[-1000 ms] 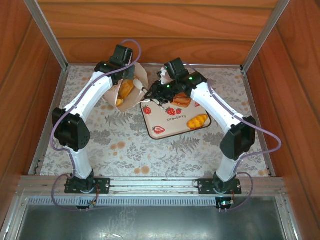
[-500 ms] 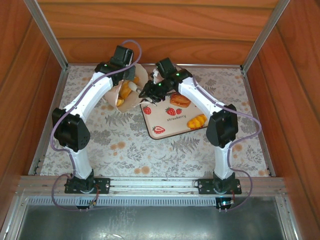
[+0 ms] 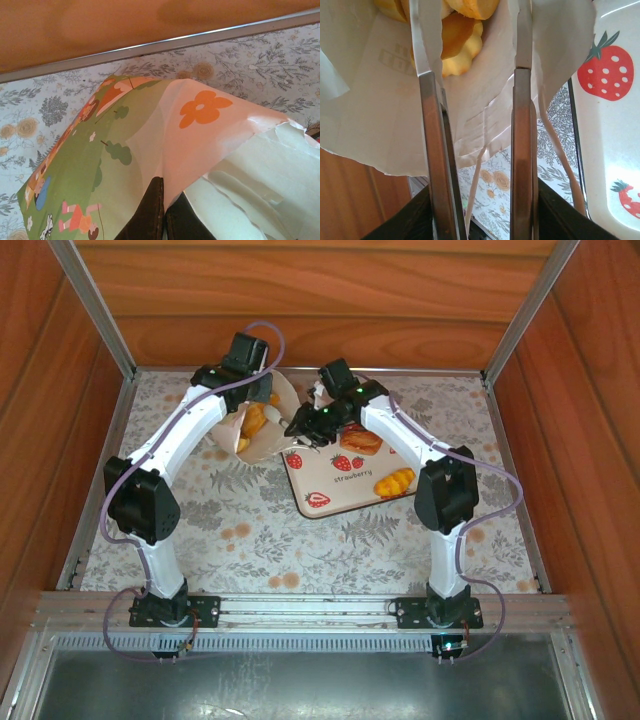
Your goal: Take the fake bread out of the paper bag
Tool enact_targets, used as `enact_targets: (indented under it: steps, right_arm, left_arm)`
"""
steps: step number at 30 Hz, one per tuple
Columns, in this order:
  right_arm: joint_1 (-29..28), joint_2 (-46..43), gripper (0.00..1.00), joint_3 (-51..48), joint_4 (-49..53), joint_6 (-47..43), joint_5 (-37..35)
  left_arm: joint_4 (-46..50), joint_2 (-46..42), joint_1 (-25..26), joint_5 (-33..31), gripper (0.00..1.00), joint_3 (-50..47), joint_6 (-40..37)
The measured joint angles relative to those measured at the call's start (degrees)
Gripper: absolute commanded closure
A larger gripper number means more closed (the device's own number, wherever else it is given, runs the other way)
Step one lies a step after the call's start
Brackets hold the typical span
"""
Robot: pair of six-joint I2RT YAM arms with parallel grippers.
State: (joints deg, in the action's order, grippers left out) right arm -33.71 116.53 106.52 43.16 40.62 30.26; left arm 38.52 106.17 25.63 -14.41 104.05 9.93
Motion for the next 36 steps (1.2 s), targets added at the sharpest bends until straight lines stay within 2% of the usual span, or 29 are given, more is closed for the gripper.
enact_targets:
  steps: [6, 12, 14, 20, 29, 33, 36]
  right_arm:
    - [0.1, 0.4, 0.53, 0.7, -0.4, 0.7, 0.0]
    - [0.3, 3.9, 0.52, 4.9, -0.5, 1.5, 0.1]
    - [0.4, 5.4, 0.48, 6.4, -0.3, 1.7, 0.2]
    - [0.4, 8.2, 0.49, 10.1, 0.4, 1.7, 0.5]
    - [0.4, 8.5, 0.72, 10.3, 0.6, 1.8, 1.0]
    - [0.4, 8.5, 0.86, 10.3, 0.6, 1.9, 1.0]
    - [0.5, 8.2, 0.89, 10.3, 0.5, 1.9, 1.0]
  left_arm:
    - [0.0, 0.0, 0.0, 0.2, 1.0, 0.0, 0.0]
    - [0.0, 0.0, 0.0, 0.2, 1.0, 0.0, 0.0]
    - [0.0, 0.0, 0.0, 0.3, 1.0, 0.0, 0.0]
    - [0.0, 0.0, 0.0, 0.3, 1.0, 0.0, -0.1]
    - [-0.3, 0.0, 0.0, 0.3, 1.0, -0.3, -0.1]
    - [-0.4, 0.0, 0.0, 0.3, 1.0, -0.4, -0.1]
    - [-0.6, 0.0, 0.0, 0.3, 1.0, -0.5, -0.1]
